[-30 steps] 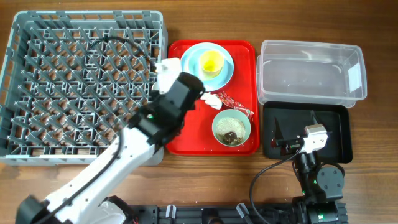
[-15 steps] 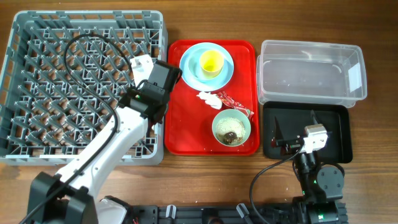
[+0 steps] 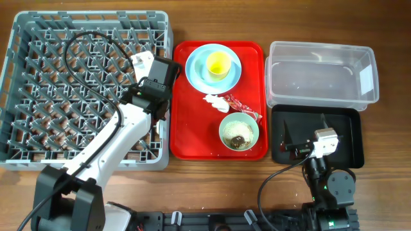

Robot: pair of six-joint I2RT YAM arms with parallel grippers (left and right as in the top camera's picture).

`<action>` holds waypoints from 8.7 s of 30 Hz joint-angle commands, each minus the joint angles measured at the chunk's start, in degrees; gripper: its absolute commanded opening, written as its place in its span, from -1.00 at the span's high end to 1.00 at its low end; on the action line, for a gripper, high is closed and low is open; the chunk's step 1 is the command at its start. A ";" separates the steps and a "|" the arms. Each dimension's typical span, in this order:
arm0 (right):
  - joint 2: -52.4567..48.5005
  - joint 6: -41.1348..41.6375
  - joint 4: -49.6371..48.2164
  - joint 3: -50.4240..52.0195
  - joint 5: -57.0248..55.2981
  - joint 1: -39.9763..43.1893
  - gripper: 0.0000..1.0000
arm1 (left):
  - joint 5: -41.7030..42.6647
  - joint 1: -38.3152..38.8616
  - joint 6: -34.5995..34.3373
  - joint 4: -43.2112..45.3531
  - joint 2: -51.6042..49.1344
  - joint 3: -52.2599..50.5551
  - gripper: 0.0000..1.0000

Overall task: Sort waste into correct bins and load items into the dishwasher rack
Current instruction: 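Lift the fork with the left gripper and place it into the rack, then move the left gripper over the yellow cup on the blue plate, then lower the left gripper onto the yellow cup rim and close, then lift the yellow cup and carry it over the rack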

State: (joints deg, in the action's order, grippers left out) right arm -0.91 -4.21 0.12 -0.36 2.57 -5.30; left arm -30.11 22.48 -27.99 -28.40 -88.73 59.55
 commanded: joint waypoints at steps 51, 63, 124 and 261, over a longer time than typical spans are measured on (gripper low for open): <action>0.11 -0.31 -0.20 0.07 0.52 0.28 -0.99 | 43.21 5.92 5.33 -27.19 -26.05 49.05 0.29; 0.11 -0.31 -0.20 0.07 0.52 0.28 -1.00 | 25.53 11.32 5.29 -21.70 -27.96 49.05 0.15; 0.11 -0.31 -0.20 0.07 0.52 0.28 -1.00 | 19.89 15.50 5.31 -14.27 -37.75 47.28 0.63; 0.11 -0.31 -0.20 0.07 0.52 0.28 -0.99 | 104.67 -29.77 16.83 -29.90 -34.47 47.28 0.92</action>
State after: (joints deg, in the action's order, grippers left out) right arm -0.91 -4.21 0.14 -0.36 2.57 -5.30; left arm 71.50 -5.50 -11.00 -59.61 -119.74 107.07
